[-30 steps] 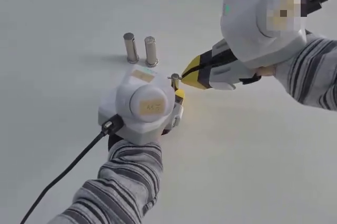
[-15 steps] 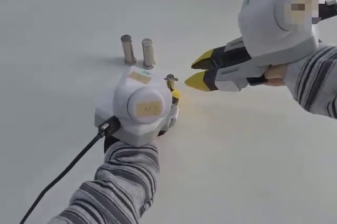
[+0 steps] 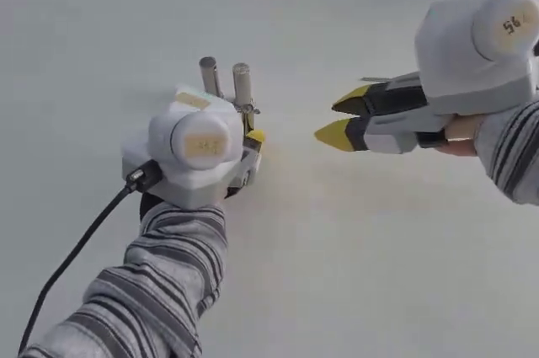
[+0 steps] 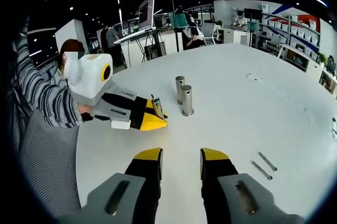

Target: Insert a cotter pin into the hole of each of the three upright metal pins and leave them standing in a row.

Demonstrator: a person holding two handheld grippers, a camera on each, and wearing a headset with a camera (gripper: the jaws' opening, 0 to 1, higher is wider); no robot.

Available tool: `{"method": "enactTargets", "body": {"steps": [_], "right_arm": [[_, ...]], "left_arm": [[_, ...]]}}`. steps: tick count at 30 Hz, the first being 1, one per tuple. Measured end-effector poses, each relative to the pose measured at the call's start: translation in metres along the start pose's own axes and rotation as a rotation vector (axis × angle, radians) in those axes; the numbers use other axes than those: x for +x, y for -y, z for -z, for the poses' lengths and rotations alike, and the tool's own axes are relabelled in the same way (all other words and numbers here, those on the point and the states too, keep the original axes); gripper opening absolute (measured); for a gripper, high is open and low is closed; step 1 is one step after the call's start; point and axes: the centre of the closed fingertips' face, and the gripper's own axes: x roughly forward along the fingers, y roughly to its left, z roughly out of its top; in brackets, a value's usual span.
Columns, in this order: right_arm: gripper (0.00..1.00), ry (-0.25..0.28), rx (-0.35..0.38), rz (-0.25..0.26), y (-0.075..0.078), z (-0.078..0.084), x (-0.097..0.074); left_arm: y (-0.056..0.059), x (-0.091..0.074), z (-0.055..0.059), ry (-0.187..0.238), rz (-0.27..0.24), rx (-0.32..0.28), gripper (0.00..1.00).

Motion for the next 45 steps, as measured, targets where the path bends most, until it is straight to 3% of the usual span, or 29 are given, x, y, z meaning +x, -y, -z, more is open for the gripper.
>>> {"method": "enactTargets", "body": {"steps": [6, 15, 35, 45], "right_arm": [[0.25, -0.002, 0.005, 0.016, 0.001, 0.005, 0.0], [0.25, -0.008, 0.018, 0.018, -0.002, 0.009, 0.002], [0.26, -0.005, 0.041, 0.02, 0.0, 0.011, 0.007], [0.26, -0.014, 0.046, 0.022, 0.002, 0.013, 0.009]], "left_arm": [[-0.015, 0.0, 0.002, -0.011, -0.009, 0.015, 0.05], [-0.025, 0.004, 0.003, -0.021, -0.018, -0.006, 0.05], [-0.027, 0.004, 0.003, -0.002, -0.011, -0.023, 0.06], [-0.027, 0.005, 0.009, -0.023, -0.002, -0.037, 0.09]]}}
